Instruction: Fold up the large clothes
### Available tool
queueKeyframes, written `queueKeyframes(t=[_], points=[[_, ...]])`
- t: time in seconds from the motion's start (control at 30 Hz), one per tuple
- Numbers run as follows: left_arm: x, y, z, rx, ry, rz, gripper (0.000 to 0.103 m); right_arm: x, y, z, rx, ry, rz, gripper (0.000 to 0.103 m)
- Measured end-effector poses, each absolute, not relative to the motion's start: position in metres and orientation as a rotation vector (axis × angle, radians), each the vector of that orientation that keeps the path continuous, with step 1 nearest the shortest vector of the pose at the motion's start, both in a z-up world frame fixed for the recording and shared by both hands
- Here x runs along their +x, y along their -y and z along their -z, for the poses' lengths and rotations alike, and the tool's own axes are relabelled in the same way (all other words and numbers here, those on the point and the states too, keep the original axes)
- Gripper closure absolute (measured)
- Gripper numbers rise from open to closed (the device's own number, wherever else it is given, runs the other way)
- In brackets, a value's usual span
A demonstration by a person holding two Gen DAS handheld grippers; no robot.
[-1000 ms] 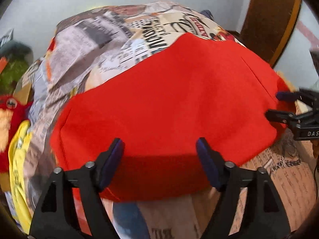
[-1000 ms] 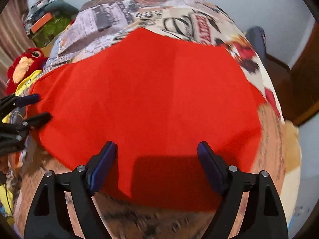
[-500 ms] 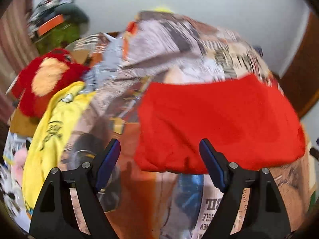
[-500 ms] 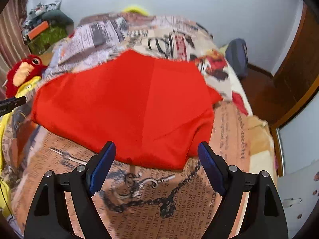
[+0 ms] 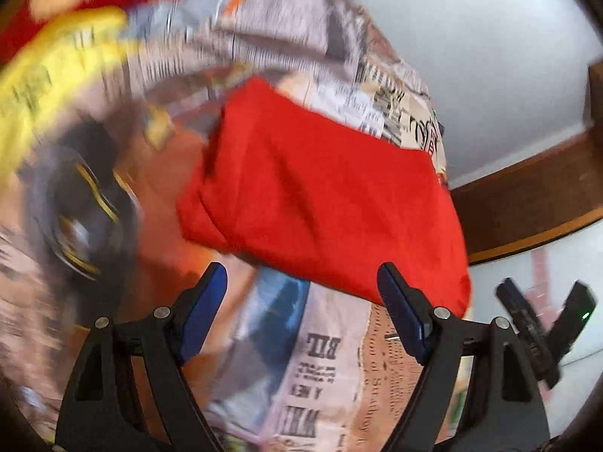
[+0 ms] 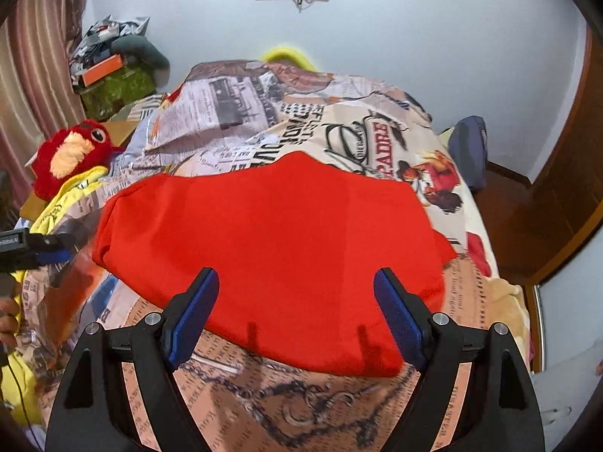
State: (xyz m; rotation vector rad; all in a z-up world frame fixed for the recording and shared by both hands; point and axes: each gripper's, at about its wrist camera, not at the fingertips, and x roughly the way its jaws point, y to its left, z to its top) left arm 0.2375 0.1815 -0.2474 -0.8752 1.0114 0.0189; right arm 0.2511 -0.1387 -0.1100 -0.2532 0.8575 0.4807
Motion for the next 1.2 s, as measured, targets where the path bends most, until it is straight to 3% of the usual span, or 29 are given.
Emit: queueKeyframes(t=[0.2, 0.67, 0.8, 0.93, 1.2], points=[[0.252, -0.184, 0.295, -1.069, -1.059, 0.001, 0.022, 0.263, 0.123, 0.137, -0.289, -0.914, -0.489, 0.021], [0.316, -0.195, 0.324, -1.203, -0.940, -0.009, 0.024, 0.296, 0.121, 0.176, -0.197, -1.061, -0.514, 0.021], [0.332, -0.188, 0.325, -1.174, -0.929, -0.068, 0.046, 0.299, 0.118, 0.179, -0.201, -1.079, -0.503, 0.021], [0.332, -0.190, 0.317, -1.143, -0.916, -0.138, 0.090, 0.297, 0.113, 0.175, -0.230, -1.073, -0.493, 0.021], [0.312, -0.174, 0.208, -0.765, -0.757, -0.173, 0.095, 0.289, 0.078, 0.152, -0.254, -1.037, -0.550, 0.021]])
